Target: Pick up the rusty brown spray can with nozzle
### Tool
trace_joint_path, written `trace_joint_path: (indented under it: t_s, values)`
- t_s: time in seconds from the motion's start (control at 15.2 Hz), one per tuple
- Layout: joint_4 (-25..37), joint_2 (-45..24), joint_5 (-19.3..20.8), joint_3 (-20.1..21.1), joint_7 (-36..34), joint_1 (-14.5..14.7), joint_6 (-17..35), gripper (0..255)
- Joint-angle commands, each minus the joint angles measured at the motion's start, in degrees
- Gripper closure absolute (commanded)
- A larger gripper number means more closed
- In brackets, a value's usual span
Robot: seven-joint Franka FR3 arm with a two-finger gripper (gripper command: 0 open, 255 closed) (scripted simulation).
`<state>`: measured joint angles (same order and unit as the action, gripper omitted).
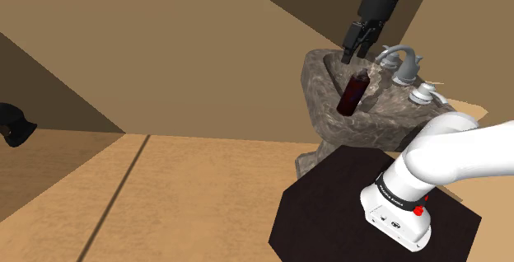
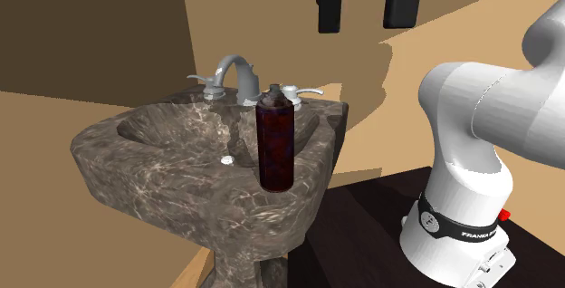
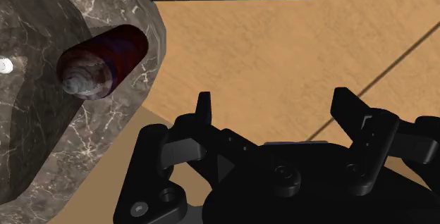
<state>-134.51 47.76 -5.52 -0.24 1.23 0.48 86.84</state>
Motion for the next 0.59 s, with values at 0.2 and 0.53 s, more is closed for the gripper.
trace_joint_path:
  t_s: [0.2,0.53]
  values:
    - [5.35,-9.92,3.92,-3.70,6.63,0.34,-6.43,0]
    - [13.92,-26.45,11.23,-8.12,18.00,0.66,-15.88,0]
